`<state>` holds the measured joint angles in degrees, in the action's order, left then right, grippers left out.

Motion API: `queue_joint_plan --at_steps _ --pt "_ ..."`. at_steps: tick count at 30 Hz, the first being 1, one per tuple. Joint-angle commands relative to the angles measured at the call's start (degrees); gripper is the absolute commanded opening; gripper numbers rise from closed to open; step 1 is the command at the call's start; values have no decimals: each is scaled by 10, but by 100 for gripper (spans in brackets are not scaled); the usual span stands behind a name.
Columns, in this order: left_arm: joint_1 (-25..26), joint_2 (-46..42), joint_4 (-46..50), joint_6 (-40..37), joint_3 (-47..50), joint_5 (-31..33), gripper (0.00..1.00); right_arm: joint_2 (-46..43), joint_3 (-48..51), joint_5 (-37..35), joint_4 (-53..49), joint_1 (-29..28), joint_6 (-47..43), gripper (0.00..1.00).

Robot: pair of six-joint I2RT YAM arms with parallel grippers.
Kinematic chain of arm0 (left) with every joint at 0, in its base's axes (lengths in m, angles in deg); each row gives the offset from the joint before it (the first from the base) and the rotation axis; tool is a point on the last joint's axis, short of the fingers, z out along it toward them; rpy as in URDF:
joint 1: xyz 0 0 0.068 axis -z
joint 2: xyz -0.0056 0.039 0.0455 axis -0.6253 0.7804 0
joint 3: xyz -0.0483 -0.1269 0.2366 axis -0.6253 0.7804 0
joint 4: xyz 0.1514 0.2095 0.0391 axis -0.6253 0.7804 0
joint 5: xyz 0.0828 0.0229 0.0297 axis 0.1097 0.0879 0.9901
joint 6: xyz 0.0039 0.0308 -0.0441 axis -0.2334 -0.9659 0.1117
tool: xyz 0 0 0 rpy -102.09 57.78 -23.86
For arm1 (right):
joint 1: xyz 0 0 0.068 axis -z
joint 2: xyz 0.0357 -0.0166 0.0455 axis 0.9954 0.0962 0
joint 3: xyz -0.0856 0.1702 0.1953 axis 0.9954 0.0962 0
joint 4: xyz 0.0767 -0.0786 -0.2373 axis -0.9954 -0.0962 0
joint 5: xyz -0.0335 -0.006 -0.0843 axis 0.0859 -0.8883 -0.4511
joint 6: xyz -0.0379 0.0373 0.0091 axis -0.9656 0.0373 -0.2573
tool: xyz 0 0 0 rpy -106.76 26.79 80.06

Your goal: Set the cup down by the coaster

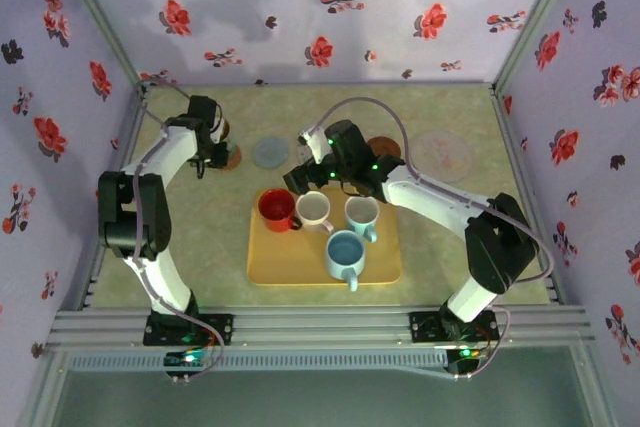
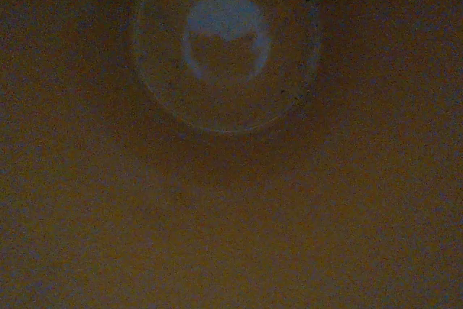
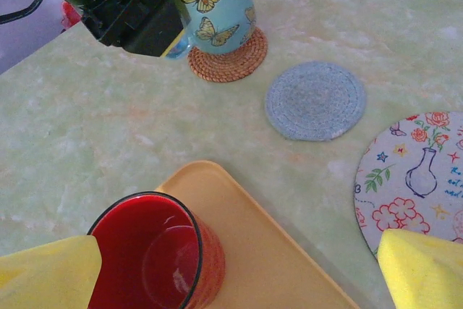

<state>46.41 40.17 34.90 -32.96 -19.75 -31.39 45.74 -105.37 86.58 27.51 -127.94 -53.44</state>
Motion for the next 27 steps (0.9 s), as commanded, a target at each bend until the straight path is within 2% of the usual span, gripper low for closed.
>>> queue_joint_plan --at_steps 1,27 --pt "-8 3 -36 -15 -27 18 0 8 -15 12 4 6 11 99" --pt "-12 23 -25 -26 -7 5 0 20 -18 31 13 11 11 99"
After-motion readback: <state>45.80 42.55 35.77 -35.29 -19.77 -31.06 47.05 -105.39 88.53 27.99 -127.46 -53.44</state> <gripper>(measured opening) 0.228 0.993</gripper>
